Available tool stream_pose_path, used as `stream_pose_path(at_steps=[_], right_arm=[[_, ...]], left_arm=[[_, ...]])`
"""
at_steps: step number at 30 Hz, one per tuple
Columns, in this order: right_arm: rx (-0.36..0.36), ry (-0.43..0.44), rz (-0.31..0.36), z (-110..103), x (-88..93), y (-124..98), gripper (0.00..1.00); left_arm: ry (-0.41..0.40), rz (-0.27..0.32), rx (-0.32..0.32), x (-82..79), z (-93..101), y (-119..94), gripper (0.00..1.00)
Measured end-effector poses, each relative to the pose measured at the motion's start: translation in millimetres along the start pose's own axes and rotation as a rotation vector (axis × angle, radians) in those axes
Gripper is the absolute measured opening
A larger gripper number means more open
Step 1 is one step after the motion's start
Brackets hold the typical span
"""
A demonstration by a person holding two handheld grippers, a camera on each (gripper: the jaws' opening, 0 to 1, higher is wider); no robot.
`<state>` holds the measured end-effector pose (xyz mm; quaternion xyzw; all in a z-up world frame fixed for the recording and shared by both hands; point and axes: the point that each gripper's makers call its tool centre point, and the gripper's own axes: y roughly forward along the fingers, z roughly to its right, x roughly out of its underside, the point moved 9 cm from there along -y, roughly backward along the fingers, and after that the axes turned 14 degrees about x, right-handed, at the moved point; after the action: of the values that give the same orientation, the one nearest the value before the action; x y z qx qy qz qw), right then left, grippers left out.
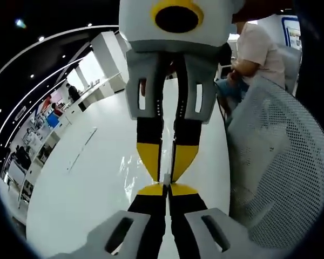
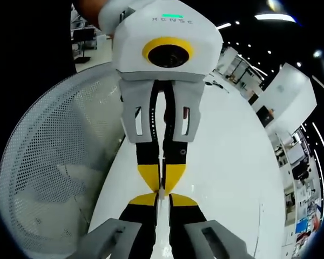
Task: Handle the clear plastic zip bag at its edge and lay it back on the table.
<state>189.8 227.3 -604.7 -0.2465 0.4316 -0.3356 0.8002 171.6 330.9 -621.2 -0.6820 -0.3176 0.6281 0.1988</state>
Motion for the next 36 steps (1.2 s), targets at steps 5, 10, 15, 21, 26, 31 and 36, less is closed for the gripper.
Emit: stream_pose_path(at_steps=[5,10,15,21,26,31,36], right_arm=[[-0.01,0.015,-0.007,-2.0,1.3,0.8,0.01],[-0.02,0.043,-0.015,-3.0,1.3,0.5,0.0],[-0.033,0.124,-0.065,-1.7,0.9,-0.3,0.0],[-0.034,0.143,-0.091,-3.0,3.5,0.9,0.0],[-0.035,0.148,-0.104,-3.5,3.4,3.1,0.0],[-0.037,0.137,-0.107,-4.4,1.0,3.7,0.0],[-0.05,0.155,-0.116,-7.1,0.1,3.9,0.0]], left_arm=[[0.01,-0.002,0.004,0.1,1.1,0.0,0.0],[0.016,-0.002,0.021,0.1,2.6,0.4,0.0],[0.034,-0.003,0.021,-0.8,4.5,1.3,0.0],[0.028,-0.003,0.002,0.8,3.0,-2.0,0.04],[0.035,-0.009,0.002,3.1,3.6,-3.9,0.0],[0.031,-0.015,0.009,3.3,5.4,-3.0,0.0],[0.003,-0.037,0.02,3.7,6.1,-0.6,0.0]])
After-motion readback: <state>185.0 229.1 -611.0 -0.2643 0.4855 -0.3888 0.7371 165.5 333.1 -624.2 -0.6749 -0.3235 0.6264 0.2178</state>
